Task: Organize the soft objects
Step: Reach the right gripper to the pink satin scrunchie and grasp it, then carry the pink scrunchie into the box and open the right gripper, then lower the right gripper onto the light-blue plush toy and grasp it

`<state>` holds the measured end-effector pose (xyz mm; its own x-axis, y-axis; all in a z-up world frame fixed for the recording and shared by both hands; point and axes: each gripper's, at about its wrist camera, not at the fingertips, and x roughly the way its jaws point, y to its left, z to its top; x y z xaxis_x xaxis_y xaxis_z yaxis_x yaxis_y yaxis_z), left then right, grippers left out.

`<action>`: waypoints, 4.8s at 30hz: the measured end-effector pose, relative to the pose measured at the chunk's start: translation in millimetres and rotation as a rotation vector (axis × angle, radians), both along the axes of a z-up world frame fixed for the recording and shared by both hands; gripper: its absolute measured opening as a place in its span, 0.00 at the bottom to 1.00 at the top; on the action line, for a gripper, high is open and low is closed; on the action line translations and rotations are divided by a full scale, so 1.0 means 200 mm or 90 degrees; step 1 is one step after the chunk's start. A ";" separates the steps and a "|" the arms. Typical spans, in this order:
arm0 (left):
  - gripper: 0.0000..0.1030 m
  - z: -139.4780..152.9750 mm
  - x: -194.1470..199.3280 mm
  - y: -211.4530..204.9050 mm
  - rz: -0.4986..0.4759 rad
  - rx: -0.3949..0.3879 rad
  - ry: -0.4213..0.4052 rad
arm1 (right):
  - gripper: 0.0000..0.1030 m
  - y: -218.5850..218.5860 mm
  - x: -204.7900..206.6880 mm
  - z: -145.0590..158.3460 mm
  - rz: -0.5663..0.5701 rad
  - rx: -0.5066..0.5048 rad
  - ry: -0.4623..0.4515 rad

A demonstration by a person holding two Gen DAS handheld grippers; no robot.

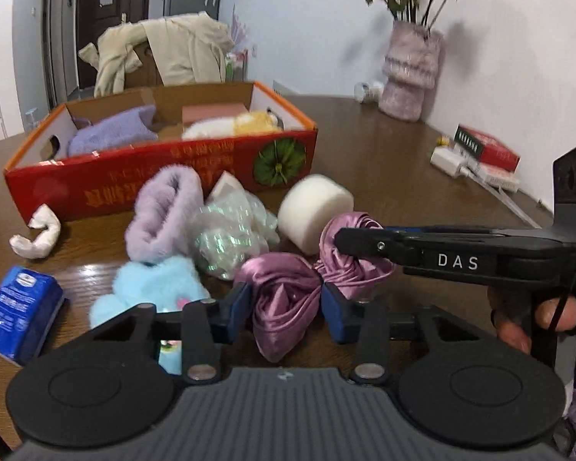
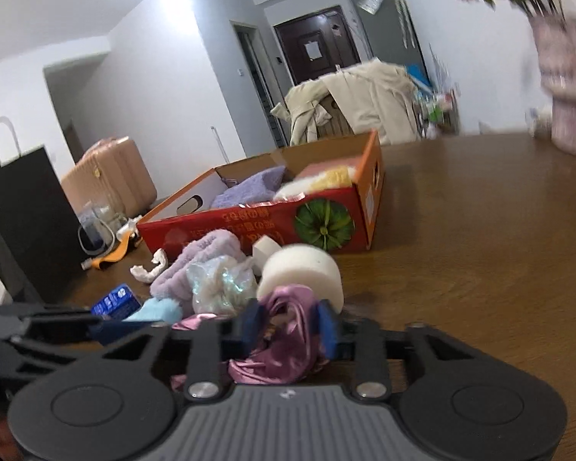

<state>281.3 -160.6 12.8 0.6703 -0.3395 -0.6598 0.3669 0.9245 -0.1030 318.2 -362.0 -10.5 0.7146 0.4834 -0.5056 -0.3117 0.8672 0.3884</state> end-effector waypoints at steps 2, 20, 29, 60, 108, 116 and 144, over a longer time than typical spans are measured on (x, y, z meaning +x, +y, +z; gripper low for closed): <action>0.41 -0.03 0.03 -0.02 -0.002 0.010 0.009 | 0.24 -0.03 -0.01 -0.02 -0.011 0.010 0.005; 0.17 0.09 -0.13 0.05 -0.004 -0.058 -0.041 | 0.12 -0.07 -0.05 -0.03 0.015 0.066 0.021; 0.16 0.28 -0.43 0.24 -0.049 -0.133 -0.114 | 0.06 0.12 -0.49 0.21 -0.002 0.049 -0.031; 0.16 0.18 1.01 0.50 0.016 -0.184 0.021 | 0.06 0.57 0.90 0.38 -0.083 -0.181 0.029; 0.94 0.20 -0.85 1.06 0.185 -0.084 -0.181 | 0.66 0.53 -0.82 0.43 -0.026 -0.158 -0.201; 0.94 0.11 -0.72 1.10 0.203 -0.119 -0.126 | 0.66 0.54 -0.85 0.26 -0.029 -0.201 -0.129; 0.49 -0.13 -0.02 0.72 0.028 -0.223 0.047 | 0.30 0.62 -0.09 0.00 0.027 0.010 0.017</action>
<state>277.4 -15.7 -13.8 0.6436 -0.5257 -0.5562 0.3075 0.8431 -0.4411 299.3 -238.7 -10.3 0.6792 0.5214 -0.5165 -0.3374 0.8468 0.4111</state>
